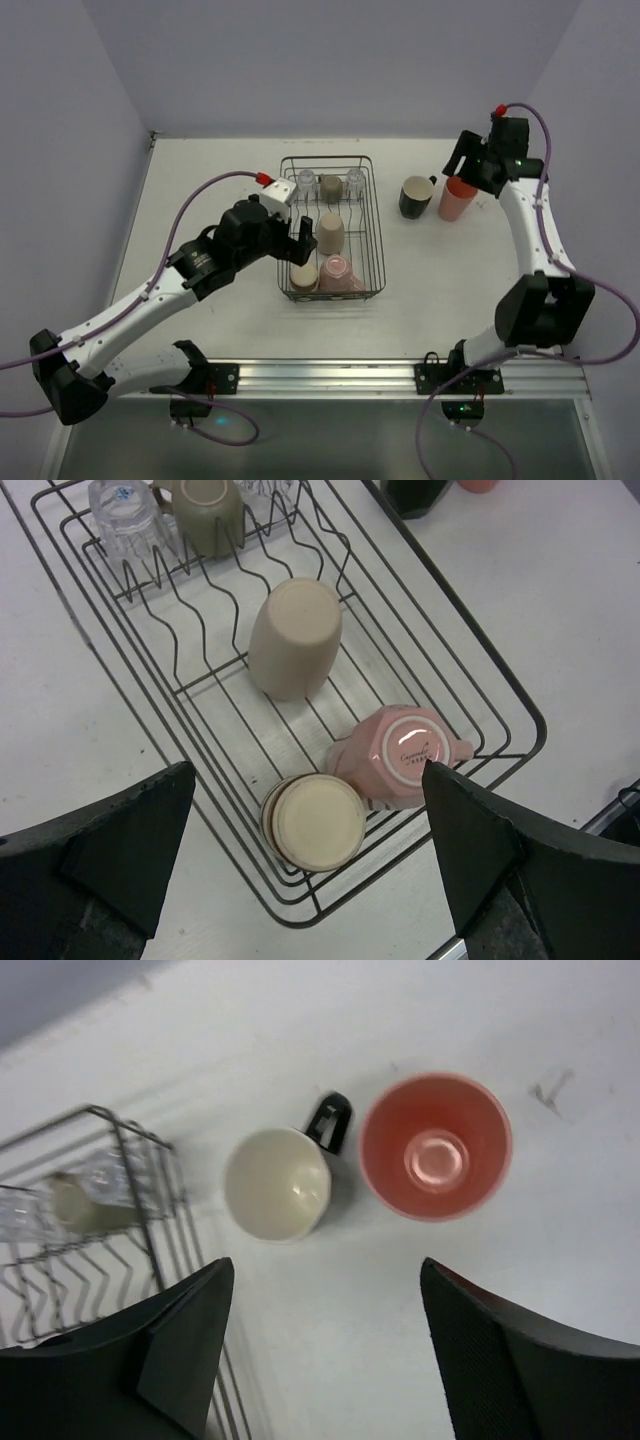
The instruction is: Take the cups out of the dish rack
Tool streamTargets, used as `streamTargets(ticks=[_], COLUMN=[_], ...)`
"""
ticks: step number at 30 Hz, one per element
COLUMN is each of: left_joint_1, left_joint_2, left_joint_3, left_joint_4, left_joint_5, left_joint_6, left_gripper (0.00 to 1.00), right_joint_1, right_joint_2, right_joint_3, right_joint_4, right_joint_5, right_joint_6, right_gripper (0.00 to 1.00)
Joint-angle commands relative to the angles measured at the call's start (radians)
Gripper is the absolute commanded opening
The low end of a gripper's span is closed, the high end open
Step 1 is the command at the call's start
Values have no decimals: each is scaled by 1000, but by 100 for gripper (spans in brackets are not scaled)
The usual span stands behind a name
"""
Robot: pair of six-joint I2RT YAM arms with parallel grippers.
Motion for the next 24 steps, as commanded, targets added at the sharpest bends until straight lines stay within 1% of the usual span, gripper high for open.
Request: streamTargets(ticks=[1, 2, 3, 4, 5, 6, 7, 8, 10, 12, 14, 16, 21, 24], left_joint_1=[-5, -10, -11, -14, -16, -16, -17, -16, -14, -16, -16, -14, -14, -14], left_joint_2=[79, 136, 168, 200, 270, 306, 337, 398, 450, 524, 579, 607, 673, 721], left_joint_3=[70, 79, 105, 122, 139, 174, 193, 208, 251, 282, 299, 308, 303, 322], left_joint_4=[90, 102, 113, 121, 139, 145, 154, 164, 176, 187, 191, 197, 226, 240], left_joint_5=[20, 8, 2, -6, -30, -41, -52, -81, -102, -118, -124, -130, -179, -176], left_joint_6=[-68, -73, -77, -79, -79, -79, -79, -77, -68, -65, -64, -64, -56, -47], left_gripper=[100, 100, 100, 100, 100, 100, 100, 100, 100, 99, 96, 93, 91, 84], right_joint_1=[18, 25, 33, 42, 62, 65, 106, 122, 154, 171, 182, 184, 185, 188], right_joint_2=[-242, -288, -336, -418, -456, -523, -552, -580, -655, -694, -735, -757, -775, -780], right_joint_3=[-231, -281, -335, -422, -461, -531, -560, -590, -655, -692, -729, -755, -777, -791], right_joint_4=[252, 333, 374, 412, 470, 494, 509, 540, 554, 569, 578, 586, 600, 618], right_joint_5=[-141, -181, -203, -224, -273, -293, -302, -309, -326, -347, -361, -373, -410, -422], right_joint_6=[81, 107, 118, 130, 155, 159, 166, 178, 181, 186, 195, 196, 206, 218], right_gripper=[80, 81, 82, 83, 83, 83, 83, 83, 83, 82, 82, 82, 82, 82])
